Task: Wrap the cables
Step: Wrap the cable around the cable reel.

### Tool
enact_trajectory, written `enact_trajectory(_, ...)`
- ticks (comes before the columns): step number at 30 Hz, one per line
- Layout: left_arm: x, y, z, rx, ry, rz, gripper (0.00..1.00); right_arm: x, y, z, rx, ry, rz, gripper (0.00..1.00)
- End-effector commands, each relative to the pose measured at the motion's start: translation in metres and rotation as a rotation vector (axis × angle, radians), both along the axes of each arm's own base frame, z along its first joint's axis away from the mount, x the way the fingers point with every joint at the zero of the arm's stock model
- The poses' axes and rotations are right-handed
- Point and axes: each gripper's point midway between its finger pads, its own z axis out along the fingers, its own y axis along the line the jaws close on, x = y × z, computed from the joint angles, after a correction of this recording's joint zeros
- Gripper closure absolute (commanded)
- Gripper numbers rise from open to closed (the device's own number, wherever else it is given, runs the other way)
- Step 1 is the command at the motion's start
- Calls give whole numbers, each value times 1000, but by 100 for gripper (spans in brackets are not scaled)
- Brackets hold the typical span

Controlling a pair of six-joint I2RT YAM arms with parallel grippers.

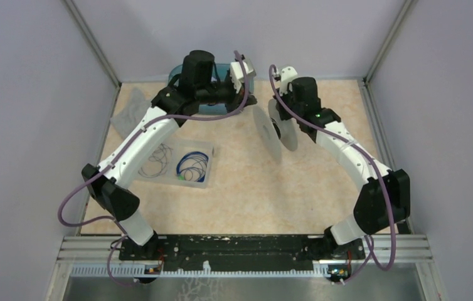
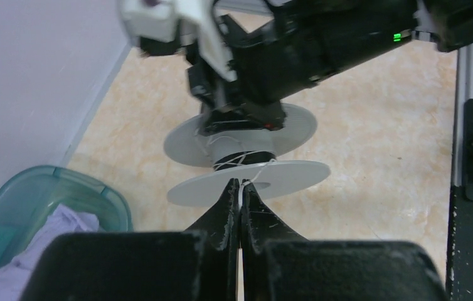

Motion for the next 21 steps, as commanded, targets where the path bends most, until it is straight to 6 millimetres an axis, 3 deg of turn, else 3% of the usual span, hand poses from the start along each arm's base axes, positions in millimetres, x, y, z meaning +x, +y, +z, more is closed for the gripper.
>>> enact_trajectory(1,25,3,17,-108,2,45,100,-11,17,33,52,-87,107,100)
enact_trajectory(7,56,15,7,-127,23,124,99,-27,28,33,73,-66,200,100)
enact_trajectory(11,83,32,-9,-128,47,220,99,-38,35,43,96,-61,262,100)
enact_trajectory(16,103,51,-40,-109,85,278,100,-51,42,65,145,-56,306,100)
enact_trajectory(21,110,65,-73,-93,125,302,99,-59,45,88,183,-56,337,100)
